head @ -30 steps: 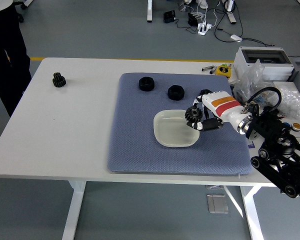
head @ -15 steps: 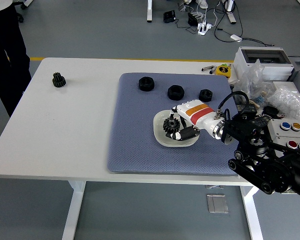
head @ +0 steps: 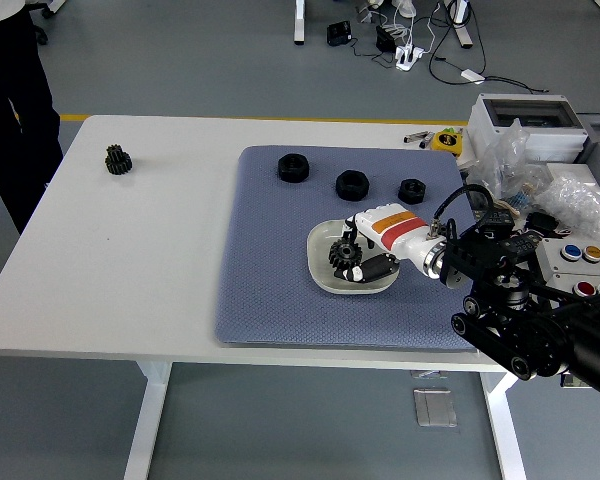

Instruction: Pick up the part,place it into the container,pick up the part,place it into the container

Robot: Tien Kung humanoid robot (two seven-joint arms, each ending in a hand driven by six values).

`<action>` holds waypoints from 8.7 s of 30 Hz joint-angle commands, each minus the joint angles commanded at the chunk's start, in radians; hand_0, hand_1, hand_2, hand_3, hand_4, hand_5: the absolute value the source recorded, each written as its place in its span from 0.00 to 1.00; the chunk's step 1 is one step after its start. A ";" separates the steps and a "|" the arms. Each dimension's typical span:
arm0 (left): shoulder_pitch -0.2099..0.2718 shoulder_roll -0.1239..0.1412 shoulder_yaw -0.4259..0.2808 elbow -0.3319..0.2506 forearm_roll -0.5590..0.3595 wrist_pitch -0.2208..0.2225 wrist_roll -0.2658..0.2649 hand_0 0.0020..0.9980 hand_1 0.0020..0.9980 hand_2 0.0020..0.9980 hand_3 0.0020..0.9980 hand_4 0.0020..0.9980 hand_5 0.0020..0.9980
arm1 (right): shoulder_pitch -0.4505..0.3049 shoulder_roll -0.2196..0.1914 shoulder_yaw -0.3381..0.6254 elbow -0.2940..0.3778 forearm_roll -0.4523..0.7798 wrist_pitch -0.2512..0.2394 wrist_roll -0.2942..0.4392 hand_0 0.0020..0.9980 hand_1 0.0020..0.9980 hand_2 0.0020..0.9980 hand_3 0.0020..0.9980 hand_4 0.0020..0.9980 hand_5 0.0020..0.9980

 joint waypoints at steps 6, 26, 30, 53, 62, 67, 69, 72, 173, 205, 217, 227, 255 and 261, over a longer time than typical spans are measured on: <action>-0.004 -0.002 -0.012 0.000 0.014 -0.001 0.005 0.63 0.63 0.62 0.56 0.63 0.55 | 0.005 -0.007 -0.007 -0.002 -0.009 0.015 -0.003 0.28 0.51 0.75 0.73 1.00 0.46; -0.004 0.000 -0.002 0.000 0.001 -0.001 0.001 0.63 0.63 0.62 0.56 0.63 0.55 | 0.034 -0.067 0.112 -0.013 -0.020 -0.068 -0.046 0.25 0.47 0.69 0.63 1.00 0.46; -0.004 0.000 -0.004 -0.001 0.003 -0.001 0.002 0.63 0.63 0.62 0.56 0.63 0.56 | 0.055 -0.064 0.088 -0.085 0.005 -0.085 -0.061 0.25 0.47 0.68 0.61 1.00 0.46; -0.015 -0.006 0.007 -0.006 -0.001 -0.003 0.002 0.63 0.63 0.62 0.56 0.63 0.56 | 0.072 -0.011 -0.181 -0.352 0.433 -0.085 -0.059 0.41 0.53 0.66 0.59 0.98 0.50; -0.016 -0.008 0.004 -0.007 0.008 -0.005 0.005 0.63 0.63 0.62 0.57 0.63 0.56 | 0.055 0.001 -0.233 -0.365 0.485 -0.110 -0.060 0.38 0.52 0.64 0.58 0.97 0.51; -0.018 -0.009 0.002 -0.008 0.015 -0.006 0.006 0.63 0.63 0.62 0.56 0.63 0.56 | 0.055 0.005 -0.248 -0.364 0.503 -0.127 -0.064 0.34 0.50 0.61 0.56 0.95 0.51; -0.019 -0.009 0.000 -0.008 0.019 -0.006 0.008 0.63 0.63 0.62 0.56 0.63 0.56 | 0.055 0.005 -0.252 -0.364 0.507 -0.131 -0.066 0.34 0.50 0.61 0.56 0.95 0.51; -0.022 -0.009 -0.001 -0.009 0.021 -0.006 0.009 0.63 0.63 0.62 0.56 0.63 0.56 | 0.055 0.004 -0.262 -0.366 0.516 -0.137 -0.066 0.31 0.49 0.59 0.54 0.92 0.50; -0.071 -0.026 0.002 -0.016 0.040 -0.009 0.015 0.63 0.65 0.64 0.56 0.63 0.56 | 0.015 0.011 -0.240 -0.369 0.539 -0.180 -0.075 0.33 0.51 0.58 0.53 0.81 0.45; -0.065 -0.026 -0.005 -0.017 0.056 -0.011 0.018 0.63 0.64 0.64 0.56 0.63 0.56 | 0.023 0.010 -0.271 -0.348 0.556 -0.221 -0.069 0.44 0.61 0.69 0.62 0.86 0.47; -0.066 -0.025 -0.002 -0.017 0.053 -0.012 0.016 0.63 0.64 0.64 0.56 0.63 0.56 | 0.031 0.000 -0.270 -0.353 0.553 -0.221 -0.076 0.44 0.61 0.69 0.62 0.87 0.48; -0.071 -0.027 -0.001 -0.018 0.053 -0.011 0.017 0.63 0.64 0.64 0.56 0.63 0.56 | 0.032 0.020 -0.245 -0.360 0.523 -0.204 -0.073 0.44 0.61 0.69 0.63 0.89 0.47; -0.079 -0.025 -0.002 -0.021 0.060 -0.014 0.021 0.63 0.64 0.64 0.56 0.63 0.56 | 0.020 0.037 -0.148 -0.374 0.384 -0.145 -0.089 0.38 0.55 0.64 0.58 0.87 0.49; -0.082 -0.025 0.001 -0.022 0.058 -0.014 0.021 0.63 0.64 0.64 0.57 0.63 0.56 | 0.020 0.034 -0.143 -0.375 0.372 -0.137 -0.094 0.31 0.49 0.58 0.54 0.81 0.49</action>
